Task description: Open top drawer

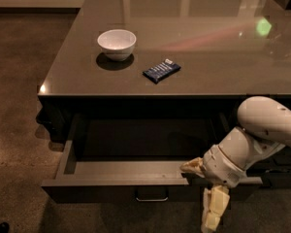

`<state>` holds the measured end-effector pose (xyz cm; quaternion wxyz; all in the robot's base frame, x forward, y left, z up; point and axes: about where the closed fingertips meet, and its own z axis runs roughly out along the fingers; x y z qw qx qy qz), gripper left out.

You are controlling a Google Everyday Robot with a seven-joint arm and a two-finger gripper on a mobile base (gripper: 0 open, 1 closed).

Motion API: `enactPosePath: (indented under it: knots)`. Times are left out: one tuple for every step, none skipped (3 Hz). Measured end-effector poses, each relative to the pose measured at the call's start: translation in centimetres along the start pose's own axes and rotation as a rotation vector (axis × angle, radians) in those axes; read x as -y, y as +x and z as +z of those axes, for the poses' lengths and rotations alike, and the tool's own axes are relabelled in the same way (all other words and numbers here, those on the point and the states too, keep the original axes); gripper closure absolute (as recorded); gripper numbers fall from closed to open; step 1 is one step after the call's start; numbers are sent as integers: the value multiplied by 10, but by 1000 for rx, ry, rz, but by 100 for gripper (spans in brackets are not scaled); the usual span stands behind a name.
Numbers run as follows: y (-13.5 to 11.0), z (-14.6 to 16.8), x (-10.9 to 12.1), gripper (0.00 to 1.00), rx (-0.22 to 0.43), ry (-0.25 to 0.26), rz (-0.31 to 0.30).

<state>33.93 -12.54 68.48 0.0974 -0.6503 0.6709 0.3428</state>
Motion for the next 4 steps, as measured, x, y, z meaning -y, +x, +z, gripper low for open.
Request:
enactPosePath:
  knots:
    - [5, 6, -30, 0, 26, -33, 17]
    - [5, 4, -41, 0, 33, -38, 24]
    - [5, 3, -66, 0, 45, -29, 46]
    - [5, 3, -66, 0, 45, -29, 46]
